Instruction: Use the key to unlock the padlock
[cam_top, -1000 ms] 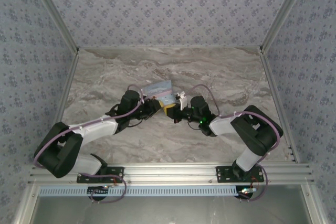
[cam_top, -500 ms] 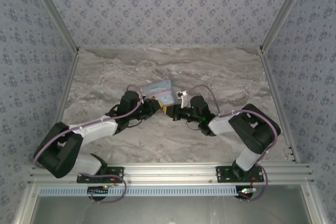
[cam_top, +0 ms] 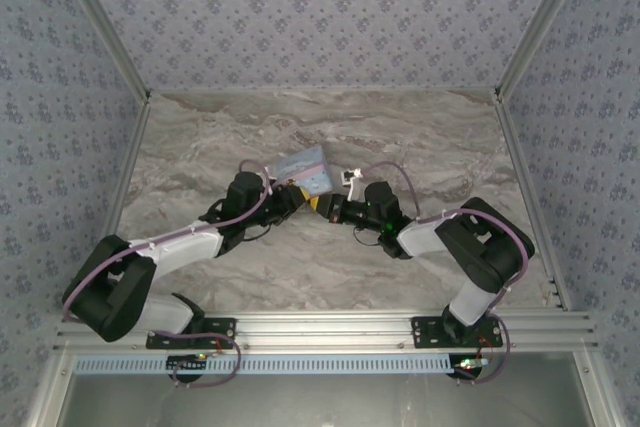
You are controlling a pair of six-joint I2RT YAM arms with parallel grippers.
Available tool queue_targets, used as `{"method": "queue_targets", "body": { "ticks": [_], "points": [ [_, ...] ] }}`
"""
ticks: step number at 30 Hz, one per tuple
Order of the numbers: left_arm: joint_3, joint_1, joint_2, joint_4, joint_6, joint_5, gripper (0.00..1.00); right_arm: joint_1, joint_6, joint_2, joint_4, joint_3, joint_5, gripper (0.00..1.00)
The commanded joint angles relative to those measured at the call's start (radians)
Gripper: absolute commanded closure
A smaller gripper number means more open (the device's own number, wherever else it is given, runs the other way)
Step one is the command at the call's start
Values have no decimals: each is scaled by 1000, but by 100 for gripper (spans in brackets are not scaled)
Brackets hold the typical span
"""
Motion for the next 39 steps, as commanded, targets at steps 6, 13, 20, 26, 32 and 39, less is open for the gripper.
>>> {"method": "queue_targets", "body": {
  "ticks": [6,13,20,26,32,39],
  "points": [
    [-10,-21,-9,25,11,64,80,14,3,-17,156,54,13,90],
    [-5,-21,-11,14,7,61,80,16,-129,-25,159,2,44,80],
    [-1,-21,-10,14,5,55,80,16,-140,7,167,2,29,80],
    [1,-21,-9,12,4,56,80,20,-187,0,177,-36,25,74],
    [5,-21,-8,6,5,58,80,11,-247,17,189,-45,-7,68],
    [5,-21,-8,2,5,55,80,18,-274,44,190,-33,-43,68]
  ]
}}
